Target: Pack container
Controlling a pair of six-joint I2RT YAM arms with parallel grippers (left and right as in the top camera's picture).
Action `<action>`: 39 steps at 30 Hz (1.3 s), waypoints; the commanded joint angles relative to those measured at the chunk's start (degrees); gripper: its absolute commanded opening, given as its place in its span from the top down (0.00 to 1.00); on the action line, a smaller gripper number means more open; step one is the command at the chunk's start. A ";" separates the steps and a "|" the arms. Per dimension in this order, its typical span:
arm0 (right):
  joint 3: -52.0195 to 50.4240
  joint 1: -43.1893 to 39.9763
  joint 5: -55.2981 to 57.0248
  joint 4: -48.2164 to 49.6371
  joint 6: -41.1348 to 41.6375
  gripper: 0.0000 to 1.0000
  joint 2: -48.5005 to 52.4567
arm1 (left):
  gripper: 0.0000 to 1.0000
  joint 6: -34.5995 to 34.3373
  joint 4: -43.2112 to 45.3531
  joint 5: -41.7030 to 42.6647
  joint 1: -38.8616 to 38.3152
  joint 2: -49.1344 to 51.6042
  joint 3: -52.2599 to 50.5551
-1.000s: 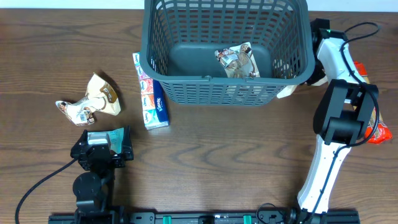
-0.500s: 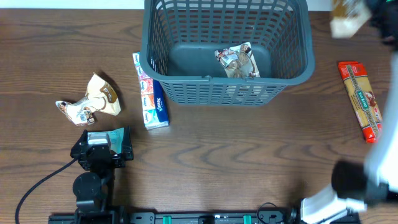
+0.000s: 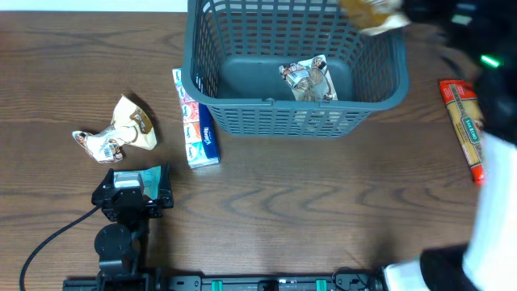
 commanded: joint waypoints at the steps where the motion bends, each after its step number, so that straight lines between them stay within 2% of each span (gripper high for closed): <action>1: -1.27 1.90 0.39 -1.84 -8.41 0.99 6.40 | 0.01 -0.31 -0.57 0.13 0.28 -0.39 -1.53; 8: -1.27 1.95 -0.07 -9.62 -7.93 0.99 19.02 | 0.01 -0.33 -0.57 0.13 0.31 -0.39 -1.53; 17: -1.53 1.99 1.51 -15.30 -8.59 0.99 27.54 | 0.01 -0.33 -0.57 0.13 0.31 -0.39 -1.53; 30: -1.92 3.69 5.97 -17.16 -8.59 0.98 37.38 | 0.01 -0.31 -0.57 0.13 0.31 -0.39 -1.53; 33: -1.92 4.00 5.97 -16.85 -8.61 0.91 37.66 | 0.01 -0.31 -0.57 0.13 0.31 -0.39 -1.53; 36: -1.84 4.07 5.97 -16.72 -8.59 0.69 37.24 | 0.01 -0.31 -0.57 0.13 0.31 -0.39 -1.53; 39: -1.79 4.07 5.95 -17.05 -8.61 0.62 36.87 | 0.01 -0.33 -0.57 0.13 0.31 -0.39 -1.53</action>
